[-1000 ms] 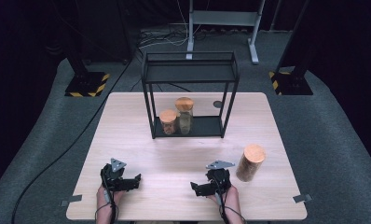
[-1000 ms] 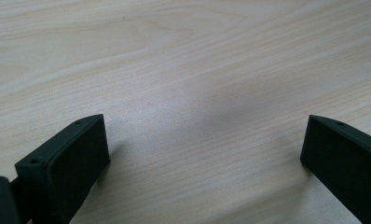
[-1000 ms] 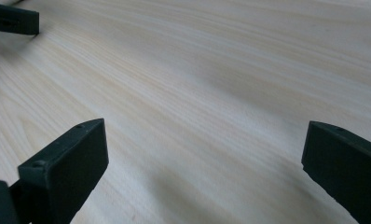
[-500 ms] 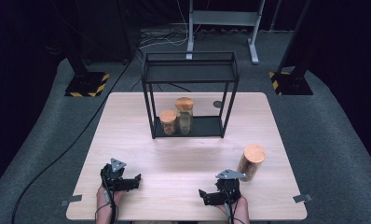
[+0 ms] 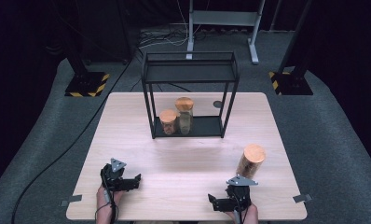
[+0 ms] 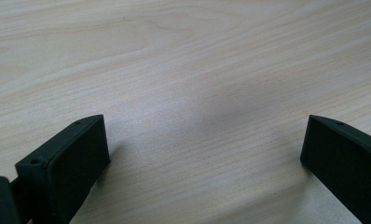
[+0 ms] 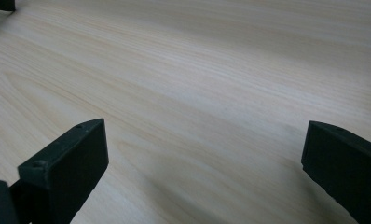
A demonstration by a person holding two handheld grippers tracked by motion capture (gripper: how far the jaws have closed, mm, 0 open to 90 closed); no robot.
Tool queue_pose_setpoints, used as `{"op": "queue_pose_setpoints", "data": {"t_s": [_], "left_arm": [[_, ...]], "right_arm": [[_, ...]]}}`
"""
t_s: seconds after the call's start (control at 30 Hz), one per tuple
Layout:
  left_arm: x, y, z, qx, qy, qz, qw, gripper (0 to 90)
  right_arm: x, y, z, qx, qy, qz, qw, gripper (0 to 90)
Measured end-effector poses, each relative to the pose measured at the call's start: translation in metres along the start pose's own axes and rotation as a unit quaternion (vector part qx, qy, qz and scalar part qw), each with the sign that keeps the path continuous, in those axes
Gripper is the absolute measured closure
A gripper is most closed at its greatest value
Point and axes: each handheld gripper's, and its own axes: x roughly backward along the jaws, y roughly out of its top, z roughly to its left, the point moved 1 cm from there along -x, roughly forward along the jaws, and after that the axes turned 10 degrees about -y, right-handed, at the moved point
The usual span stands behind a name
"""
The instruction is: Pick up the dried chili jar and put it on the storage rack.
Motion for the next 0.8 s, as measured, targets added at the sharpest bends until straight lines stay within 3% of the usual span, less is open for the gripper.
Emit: {"op": "queue_pose_setpoints", "data": {"t_s": [0.47, 0.8], "left_arm": [[0.0, 0.0, 0.0, -0.001, 0.001, 0.0, 1.0, 0.1], [0.0, 0.0, 0.0, -0.001, 0.001, 0.0, 1.0, 0.1]], "right_arm": [[0.014, -0.012, -0.027, -0.025, -0.046, 0.007, 0.9986, 0.0], [0.018, -0.01, -0.042, -0.035, -0.079, 0.0, 0.9963, 0.0]]}}
